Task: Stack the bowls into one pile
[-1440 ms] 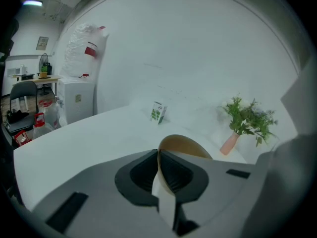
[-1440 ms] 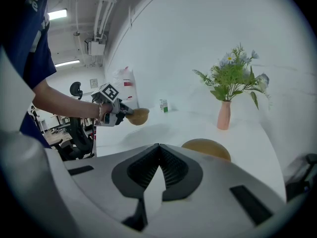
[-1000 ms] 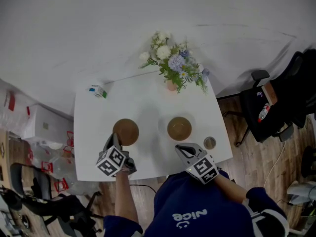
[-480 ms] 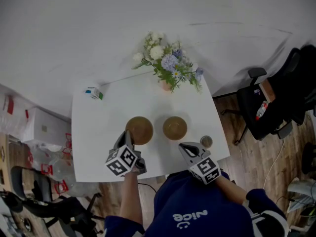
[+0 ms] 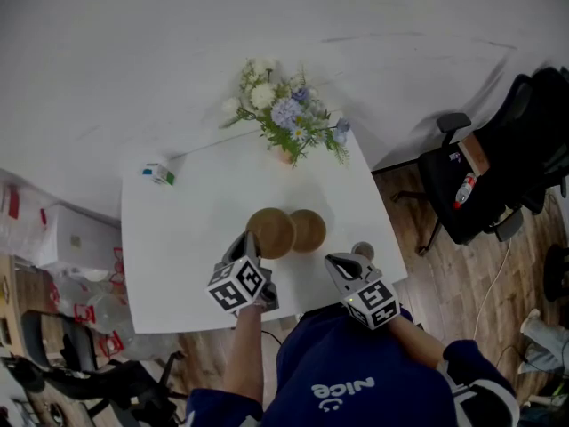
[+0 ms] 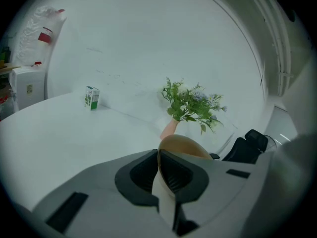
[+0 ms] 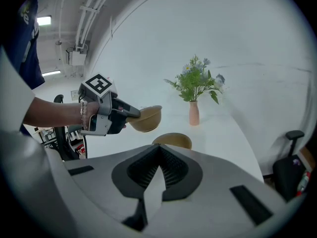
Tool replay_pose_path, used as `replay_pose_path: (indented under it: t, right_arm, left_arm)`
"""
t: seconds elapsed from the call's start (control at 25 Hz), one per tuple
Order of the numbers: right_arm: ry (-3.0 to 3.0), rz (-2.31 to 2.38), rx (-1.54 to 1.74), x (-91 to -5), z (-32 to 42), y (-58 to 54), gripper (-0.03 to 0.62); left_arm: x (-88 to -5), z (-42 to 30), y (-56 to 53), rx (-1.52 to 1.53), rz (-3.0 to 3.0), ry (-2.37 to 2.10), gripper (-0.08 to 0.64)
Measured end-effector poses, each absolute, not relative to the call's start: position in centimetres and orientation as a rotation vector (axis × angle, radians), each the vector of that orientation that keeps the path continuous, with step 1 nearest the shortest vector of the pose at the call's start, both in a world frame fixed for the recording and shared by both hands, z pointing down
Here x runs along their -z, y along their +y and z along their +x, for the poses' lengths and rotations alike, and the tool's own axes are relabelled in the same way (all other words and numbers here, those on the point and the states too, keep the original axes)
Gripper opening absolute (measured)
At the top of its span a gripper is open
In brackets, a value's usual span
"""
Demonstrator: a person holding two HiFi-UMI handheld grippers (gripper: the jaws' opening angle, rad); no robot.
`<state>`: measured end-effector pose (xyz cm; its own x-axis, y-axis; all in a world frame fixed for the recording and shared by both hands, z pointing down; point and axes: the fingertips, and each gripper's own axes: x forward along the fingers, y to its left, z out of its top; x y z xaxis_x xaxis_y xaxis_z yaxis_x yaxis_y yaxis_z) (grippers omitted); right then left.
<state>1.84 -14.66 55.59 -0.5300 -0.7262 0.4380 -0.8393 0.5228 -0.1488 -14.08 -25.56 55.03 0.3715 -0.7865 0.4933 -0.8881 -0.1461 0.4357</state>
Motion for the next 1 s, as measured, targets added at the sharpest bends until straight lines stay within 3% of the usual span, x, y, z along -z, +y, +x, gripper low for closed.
replay_pose_path:
  t: [1.0]
  right_arm:
    - [-2.420, 1.372, -0.461, -55.4, 5.0, -14.5, 0.023]
  left_arm:
    - [-60.0, -6.4, -26.1, -0.462, 2.029, -1.386, 0.032]
